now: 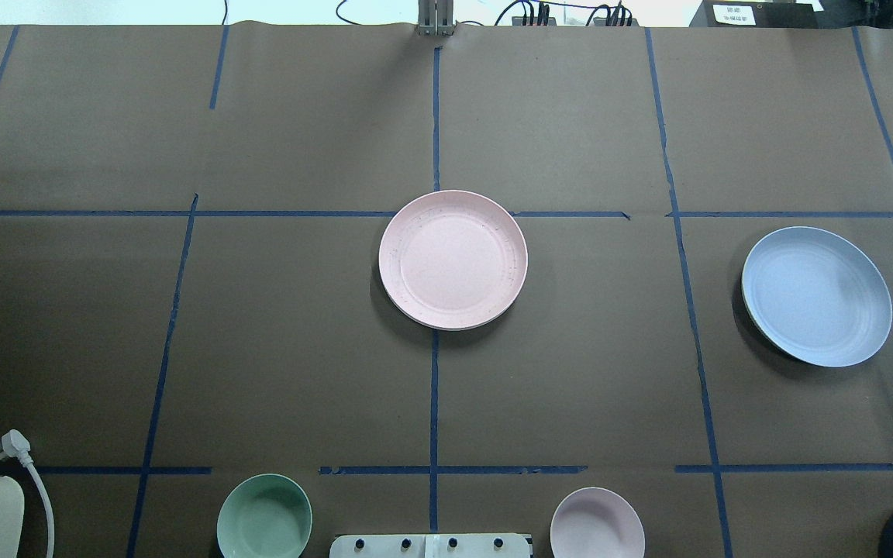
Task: Stack three plates with pink and blue
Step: 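Move the right gripper to the rim of the light blue plate and grip it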
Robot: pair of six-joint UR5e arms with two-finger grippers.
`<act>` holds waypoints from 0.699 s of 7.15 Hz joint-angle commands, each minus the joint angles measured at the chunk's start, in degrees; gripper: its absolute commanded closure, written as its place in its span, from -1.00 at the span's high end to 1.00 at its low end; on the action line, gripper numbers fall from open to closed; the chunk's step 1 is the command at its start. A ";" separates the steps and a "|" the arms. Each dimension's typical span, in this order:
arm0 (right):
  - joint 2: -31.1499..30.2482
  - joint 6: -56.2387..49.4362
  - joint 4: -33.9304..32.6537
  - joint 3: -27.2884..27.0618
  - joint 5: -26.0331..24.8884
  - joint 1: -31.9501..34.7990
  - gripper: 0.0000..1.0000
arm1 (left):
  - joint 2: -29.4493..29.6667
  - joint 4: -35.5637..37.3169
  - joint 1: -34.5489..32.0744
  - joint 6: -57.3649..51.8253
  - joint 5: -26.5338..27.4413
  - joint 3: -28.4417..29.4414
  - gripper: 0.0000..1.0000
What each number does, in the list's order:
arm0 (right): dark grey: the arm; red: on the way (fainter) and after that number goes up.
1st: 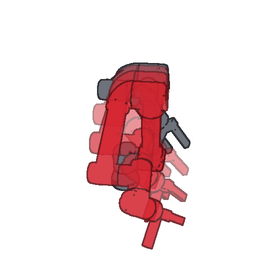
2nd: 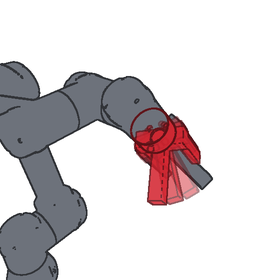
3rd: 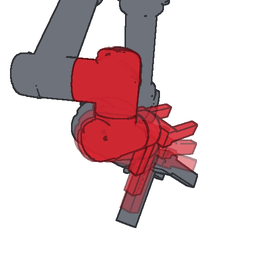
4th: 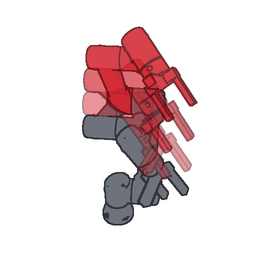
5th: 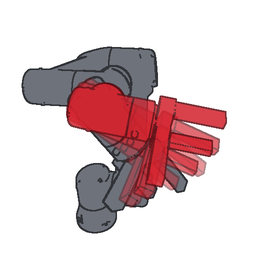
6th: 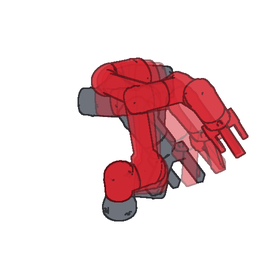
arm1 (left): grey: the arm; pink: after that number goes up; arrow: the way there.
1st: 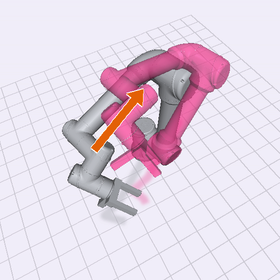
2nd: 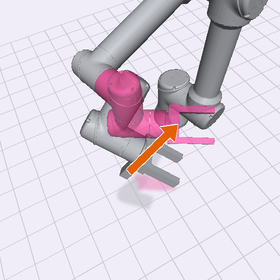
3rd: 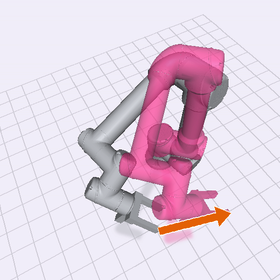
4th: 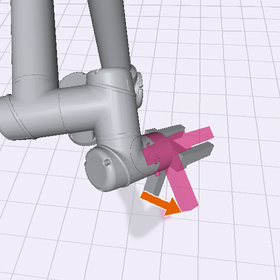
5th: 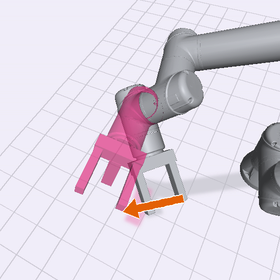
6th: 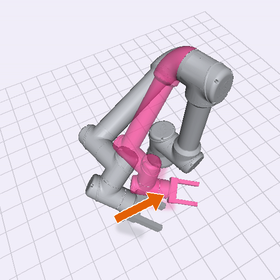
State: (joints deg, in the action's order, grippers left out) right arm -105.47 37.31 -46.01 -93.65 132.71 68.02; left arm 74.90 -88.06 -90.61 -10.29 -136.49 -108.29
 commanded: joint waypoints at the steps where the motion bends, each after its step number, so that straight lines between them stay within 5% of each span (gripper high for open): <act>1: 4.28 2.68 1.36 4.42 -1.75 -2.79 0.77 | 0.07 0.00 0.00 -0.08 0.00 0.09 1.00; 3: 8.25 3.21 1.36 8.38 -1.84 -4.91 0.70 | 0.07 -0.09 0.00 -0.08 -0.09 0.01 1.00; 5: 7.74 3.03 1.45 8.75 -2.97 -6.23 0.24 | 0.16 -0.09 0.00 0.00 -0.09 0.09 1.00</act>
State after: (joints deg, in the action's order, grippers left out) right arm -97.61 40.41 -44.63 -85.36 130.39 62.49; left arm 75.03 -88.15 -90.61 -10.31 -136.57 -108.25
